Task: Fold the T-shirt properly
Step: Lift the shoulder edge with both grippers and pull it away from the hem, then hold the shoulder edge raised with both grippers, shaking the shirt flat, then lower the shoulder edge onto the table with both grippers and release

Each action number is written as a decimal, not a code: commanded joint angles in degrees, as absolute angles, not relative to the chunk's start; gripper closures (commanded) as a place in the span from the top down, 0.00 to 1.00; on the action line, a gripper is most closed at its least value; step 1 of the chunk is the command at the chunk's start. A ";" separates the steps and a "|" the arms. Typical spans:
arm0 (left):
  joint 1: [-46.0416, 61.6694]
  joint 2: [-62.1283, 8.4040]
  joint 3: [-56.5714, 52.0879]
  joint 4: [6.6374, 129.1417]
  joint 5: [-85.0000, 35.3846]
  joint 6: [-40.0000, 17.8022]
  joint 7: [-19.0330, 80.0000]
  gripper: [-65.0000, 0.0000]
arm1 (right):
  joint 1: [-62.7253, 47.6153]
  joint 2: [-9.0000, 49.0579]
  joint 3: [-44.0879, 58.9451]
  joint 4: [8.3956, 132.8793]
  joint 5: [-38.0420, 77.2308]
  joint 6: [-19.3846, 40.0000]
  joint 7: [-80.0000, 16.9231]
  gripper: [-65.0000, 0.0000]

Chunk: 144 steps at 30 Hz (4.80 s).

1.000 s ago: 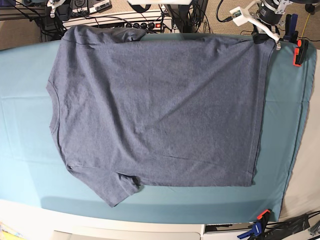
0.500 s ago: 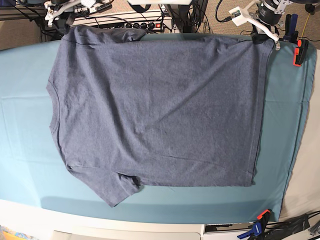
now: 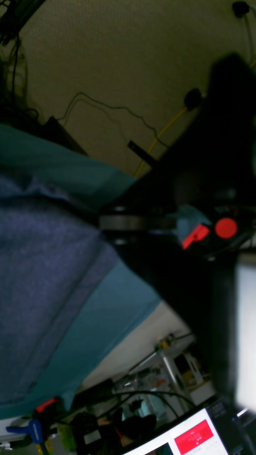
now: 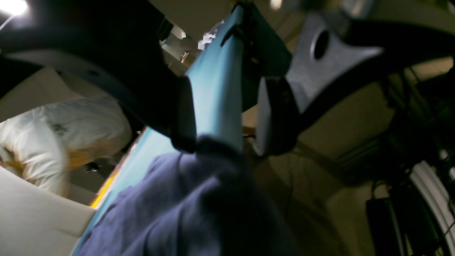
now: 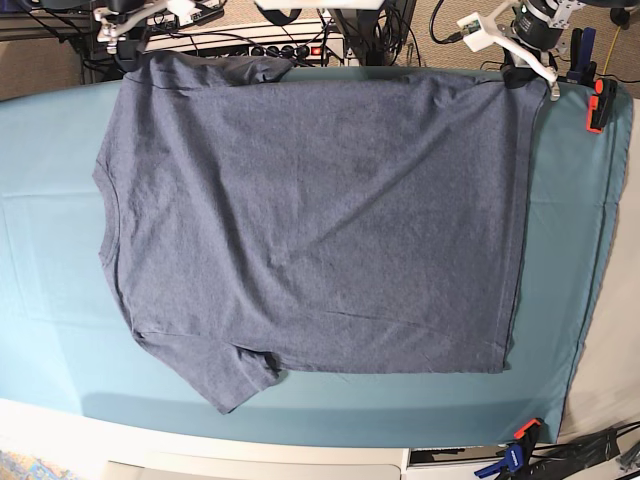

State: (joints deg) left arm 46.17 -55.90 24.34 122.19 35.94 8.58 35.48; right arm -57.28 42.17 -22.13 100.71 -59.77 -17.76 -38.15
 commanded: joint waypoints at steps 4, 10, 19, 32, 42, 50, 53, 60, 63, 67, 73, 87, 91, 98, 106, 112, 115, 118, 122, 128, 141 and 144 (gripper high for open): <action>46.65 -56.66 24.18 123.07 36.64 9.43 35.09 0.00 | -55.29 42.68 -25.26 100.09 -62.37 -19.22 -40.16 0.45; 46.63 -56.66 24.21 123.07 36.67 9.43 35.07 0.00 | -54.92 42.68 -25.93 99.63 -63.11 -19.16 -39.99 0.45; 46.50 -56.66 24.18 123.07 36.67 9.43 34.89 0.00 | -54.92 42.68 -25.93 99.63 -67.20 -19.11 -38.81 0.43; 46.50 -56.66 24.18 123.07 36.67 9.43 34.89 0.00 | -54.94 42.68 -25.93 99.66 -70.54 -19.14 -37.34 0.00; 46.52 -56.66 24.21 123.09 36.71 9.45 34.94 0.00 | -55.18 42.70 -25.96 101.62 -70.52 -21.08 -37.32 0.00; 46.52 -56.69 24.21 123.09 37.52 9.45 35.62 0.00 | -60.03 42.70 -25.93 108.42 -70.52 -21.12 -38.76 0.00; 46.54 -56.69 24.21 123.09 37.52 9.45 36.01 0.00 | -61.32 42.70 -25.93 108.71 -70.54 -21.10 -39.29 0.00; 46.70 -56.71 24.21 123.09 37.52 9.45 36.88 0.00 | -63.00 42.70 -25.93 108.71 -70.57 -21.06 -40.62 0.00; 46.72 -56.88 24.21 123.09 37.52 9.43 37.32 0.00 | -63.72 42.70 -25.80 108.71 -70.57 -21.02 -41.28 0.00; 46.70 -57.01 24.21 123.11 37.52 9.43 37.93 0.00 | -64.82 42.70 -25.82 108.71 -71.94 -21.04 -42.04 0.00; 47.03 -57.23 24.21 123.96 37.52 9.43 39.77 0.00 | -65.60 42.70 -25.78 108.71 -72.01 -21.02 -42.44 0.00; 47.70 -57.34 24.18 126.93 37.30 9.23 42.48 0.00 | -65.73 42.70 -25.76 108.66 -72.03 -21.02 -43.24 0.00; 50.24 -57.32 24.18 126.93 37.34 9.23 42.48 0.00 | -65.73 42.70 -25.50 108.64 -72.01 -21.02 -42.96 0.00; 51.46 -57.34 24.18 126.93 38.94 9.23 44.03 0.00 | -67.48 42.70 -21.04 108.64 -72.05 -21.02 -42.83 0.00; 51.96 -57.34 24.18 126.93 39.88 9.28 44.60 0.00 | -70.81 42.70 -19.51 108.66 -73.08 -21.04 -42.26 0.00; 53.89 -57.32 24.18 126.93 40.34 9.26 45.50 0.00 | -71.48 42.68 -19.53 108.66 -73.01 -21.04 -42.57 0.00; 54.83 -57.32 24.18 126.93 40.95 9.30 45.47 0.00 | -72.60 42.68 -19.55 108.66 -73.12 -21.04 -42.50 0.00; 54.85 -57.32 24.18 126.93 40.97 9.50 45.34 0.00 | -72.64 42.70 -19.53 108.66 -73.10 -21.04 -42.35 0.00; 54.57 -57.30 24.18 126.93 40.95 9.50 45.01 0.00 | -72.31 42.70 -19.49 108.66 -73.14 -21.04 -41.67 0.00; 53.45 -57.30 24.10 126.93 42.50 10.72 43.51 0.00 | -70.08 42.68 -19.49 108.73 -74.37 -21.06 -41.34 0.00; 44.25 -57.34 24.08 126.89 40.66 10.52 41.23 0.00 | -51.18 42.37 -19.49 108.73 -64.40 -16.29 -37.12 0.00; 41.45 -57.34 24.08 126.72 38.65 10.50 39.75 0.00 | -46.78 42.35 -19.49 108.73 -61.47 -14.46 -35.51 0.00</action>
State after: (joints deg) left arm 41.25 -56.53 24.29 125.99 37.85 9.45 39.99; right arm -46.61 41.65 -19.86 107.96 -60.45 -13.13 -35.29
